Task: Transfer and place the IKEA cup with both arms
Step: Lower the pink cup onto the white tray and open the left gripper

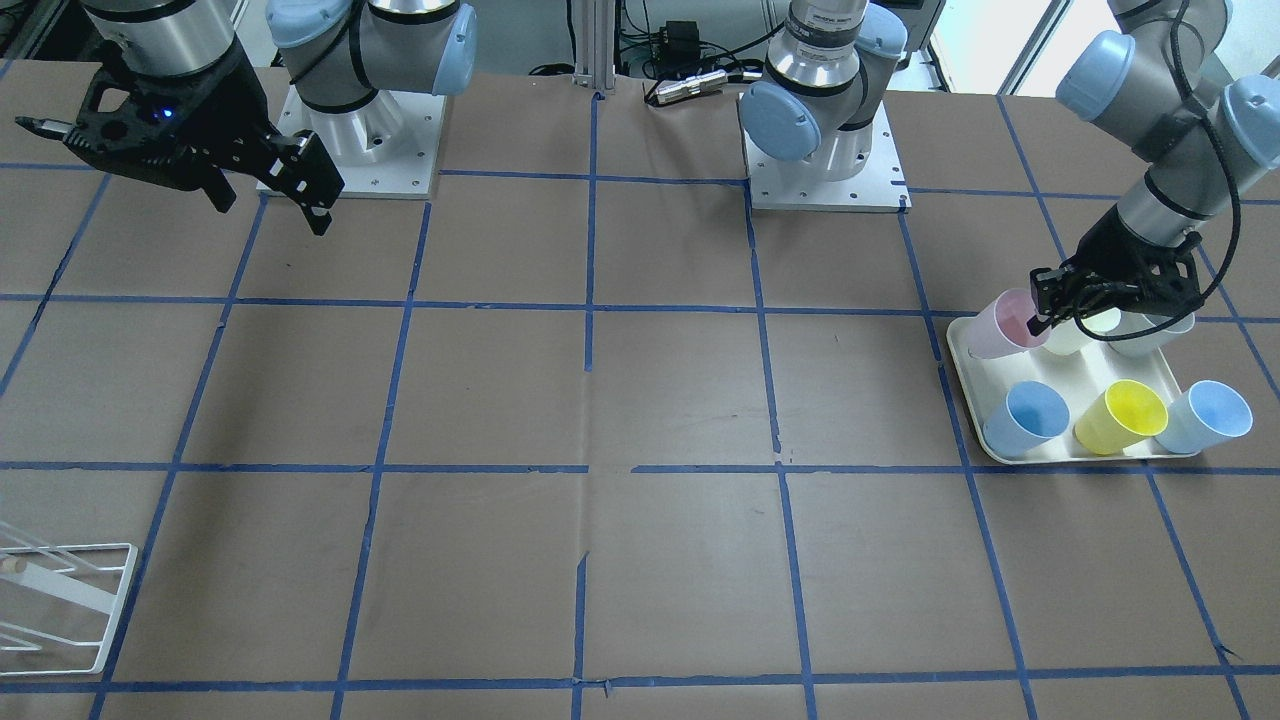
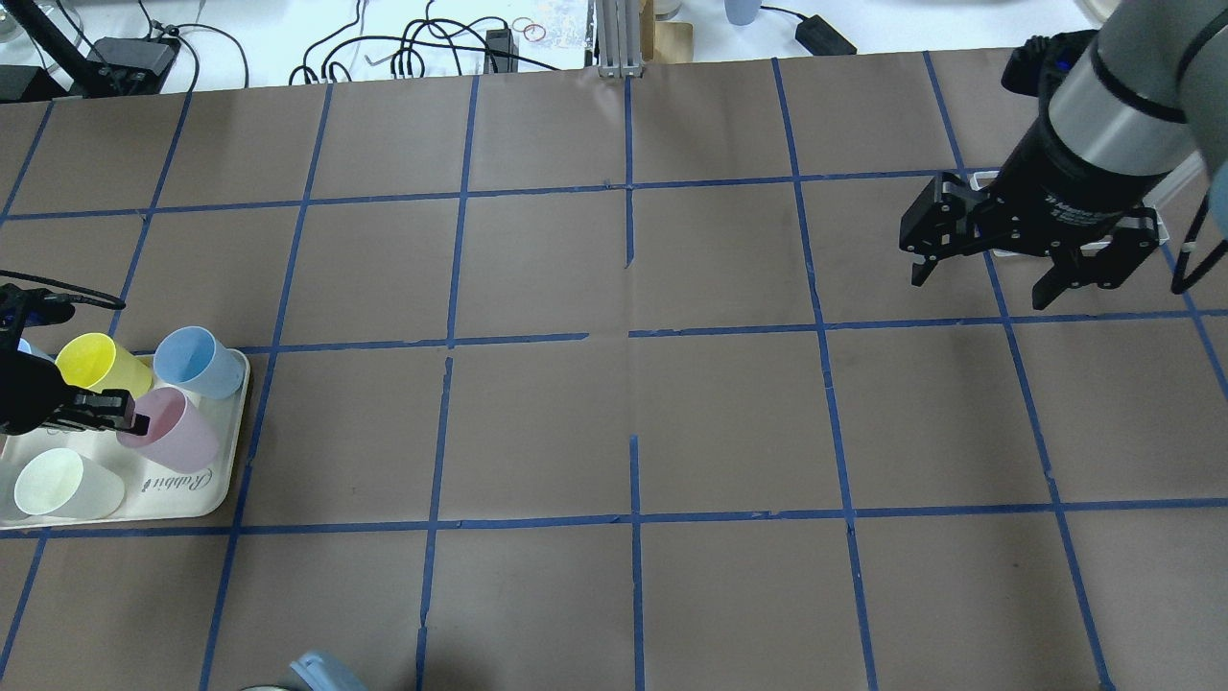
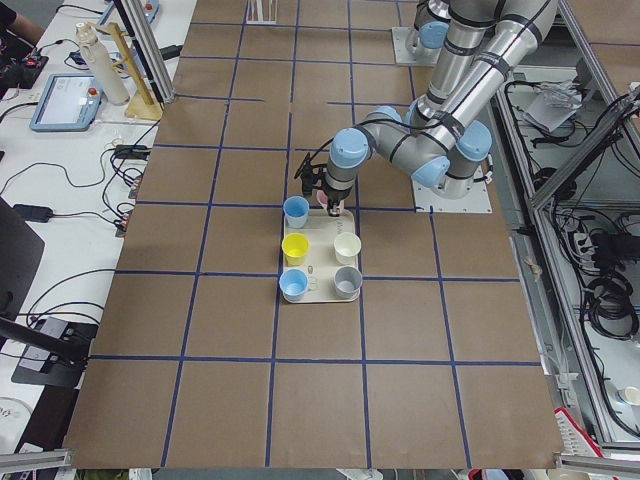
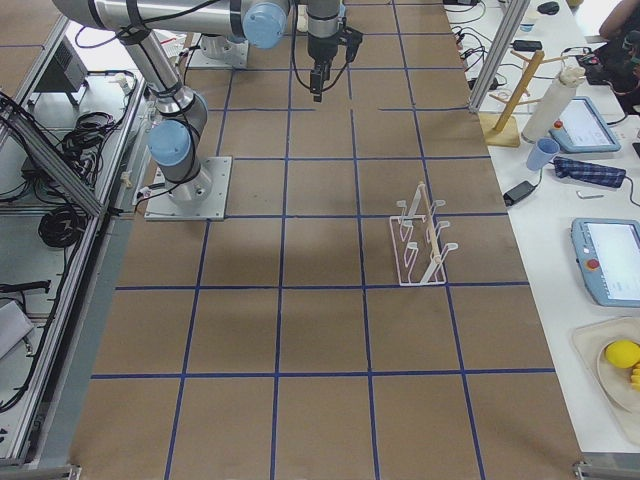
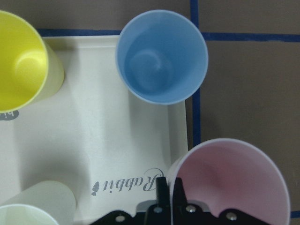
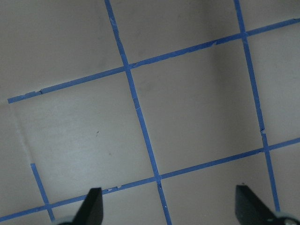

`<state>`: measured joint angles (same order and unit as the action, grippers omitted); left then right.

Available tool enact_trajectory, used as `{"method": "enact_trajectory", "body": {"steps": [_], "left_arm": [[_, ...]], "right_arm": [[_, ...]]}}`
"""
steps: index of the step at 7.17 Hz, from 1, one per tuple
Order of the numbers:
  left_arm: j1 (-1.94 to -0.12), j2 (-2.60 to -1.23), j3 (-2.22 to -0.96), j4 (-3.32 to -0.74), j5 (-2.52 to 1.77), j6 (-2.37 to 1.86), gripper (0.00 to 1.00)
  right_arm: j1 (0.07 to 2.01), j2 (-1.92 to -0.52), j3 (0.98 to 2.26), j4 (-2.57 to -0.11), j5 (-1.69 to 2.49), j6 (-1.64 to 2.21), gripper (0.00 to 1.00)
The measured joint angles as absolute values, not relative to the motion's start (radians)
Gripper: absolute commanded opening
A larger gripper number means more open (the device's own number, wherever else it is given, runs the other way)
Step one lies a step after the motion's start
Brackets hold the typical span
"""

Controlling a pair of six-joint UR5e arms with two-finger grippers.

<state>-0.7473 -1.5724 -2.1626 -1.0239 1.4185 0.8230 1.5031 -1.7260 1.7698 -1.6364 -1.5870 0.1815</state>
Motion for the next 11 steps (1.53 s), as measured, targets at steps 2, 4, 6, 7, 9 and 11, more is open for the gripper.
{"method": "enact_trajectory", "body": {"steps": [2,4,6,7,9,11], "left_arm": [[-0.732,-1.599,-2.166,-0.992,1.417,0.834,0.00],[-0.727,-1.603,-2.177,-0.982,1.418,0.835,0.00],[-0.726,-1.596,-2.217,-0.943,1.421,0.836,0.00],[-0.725,-1.594,-2.228,-0.924,1.422,0.837,0.00],[-0.724,-1.593,-2.233,-0.913,1.423,0.839,0.00],[-0.724,-1.595,-2.236,-0.912,1.426,0.842,0.00]], "right_arm": [[1.527,-1.725,1.779,-1.661,-1.600,0.178,1.00],[1.544,-1.733,1.774,-1.638,-1.578,0.167,1.00],[1.547,-1.749,1.769,-1.605,-1.559,0.161,1.00],[1.547,-1.763,1.769,-1.600,-1.563,0.158,1.00],[1.547,-1.781,1.770,-1.598,-1.567,0.131,1.00],[1.546,-1.787,1.770,-1.597,-1.562,0.110,1.00]]}}
